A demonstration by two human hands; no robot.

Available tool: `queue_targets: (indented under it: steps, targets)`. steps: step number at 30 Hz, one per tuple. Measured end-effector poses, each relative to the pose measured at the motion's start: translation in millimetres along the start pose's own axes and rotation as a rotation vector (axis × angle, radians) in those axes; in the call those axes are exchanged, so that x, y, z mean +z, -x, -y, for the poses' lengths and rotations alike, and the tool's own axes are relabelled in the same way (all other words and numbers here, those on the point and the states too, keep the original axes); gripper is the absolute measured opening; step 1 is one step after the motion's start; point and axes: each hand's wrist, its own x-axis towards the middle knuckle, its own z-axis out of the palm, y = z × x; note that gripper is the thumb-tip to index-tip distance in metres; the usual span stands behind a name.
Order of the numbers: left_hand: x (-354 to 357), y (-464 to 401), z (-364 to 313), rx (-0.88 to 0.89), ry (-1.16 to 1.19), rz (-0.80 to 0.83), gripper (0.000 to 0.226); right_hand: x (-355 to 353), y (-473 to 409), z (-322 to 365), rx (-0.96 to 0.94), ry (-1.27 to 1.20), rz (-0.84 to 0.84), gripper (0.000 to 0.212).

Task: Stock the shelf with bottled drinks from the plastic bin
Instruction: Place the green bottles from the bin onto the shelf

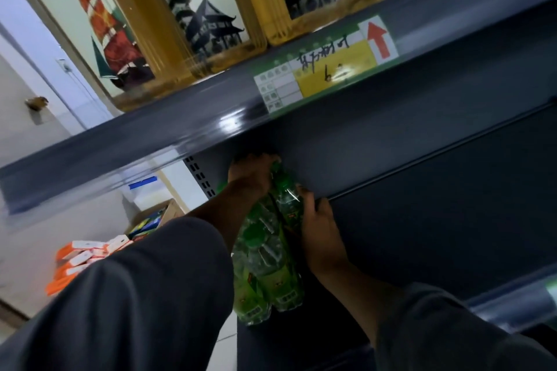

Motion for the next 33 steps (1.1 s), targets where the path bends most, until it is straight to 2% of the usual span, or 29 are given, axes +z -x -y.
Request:
queue_targets:
  steps: [3,7,9,12,19,25,29,33]
  targets:
    - [6.3,-2.2,2.7,0.007,0.020,-0.008,0.048,4.3,-0.9,-4.3,-0.026,0.032,0.001,0.074]
    - [11.2,-7.2,6.6,0.018,0.052,-0.003,0.052,-1.9,7.5,-10.3,-0.048,0.002,0.107,0.113]
    - [8.3,-8.5,10.4,0.038,0.085,0.060,0.058,-4.4,6.4,-13.0,-0.055,-0.007,0.113,0.121]
    - [4.6,-5.3,17.6,0.075,0.179,0.132,0.071,-7.5,8.6,-10.1,-0.042,-0.086,0.153,0.117]
    - [11.4,-3.7,18.5,0.051,0.206,0.064,0.062,-9.4,9.4,-11.4,-0.111,0.062,0.148,0.102]
    - [14.7,-4.4,20.1,0.027,0.209,0.076,0.070,-6.5,7.4,-13.5,-0.090,0.092,0.107,0.102]
    - [15.9,-1.8,21.6,0.027,0.235,0.083,0.067,-8.3,7.3,-13.8,-0.062,0.007,0.117,0.096]
    - [5.2,4.6,24.1,0.030,0.217,0.057,0.059,-12.1,9.7,-15.8,0.010,0.004,0.152,0.108]
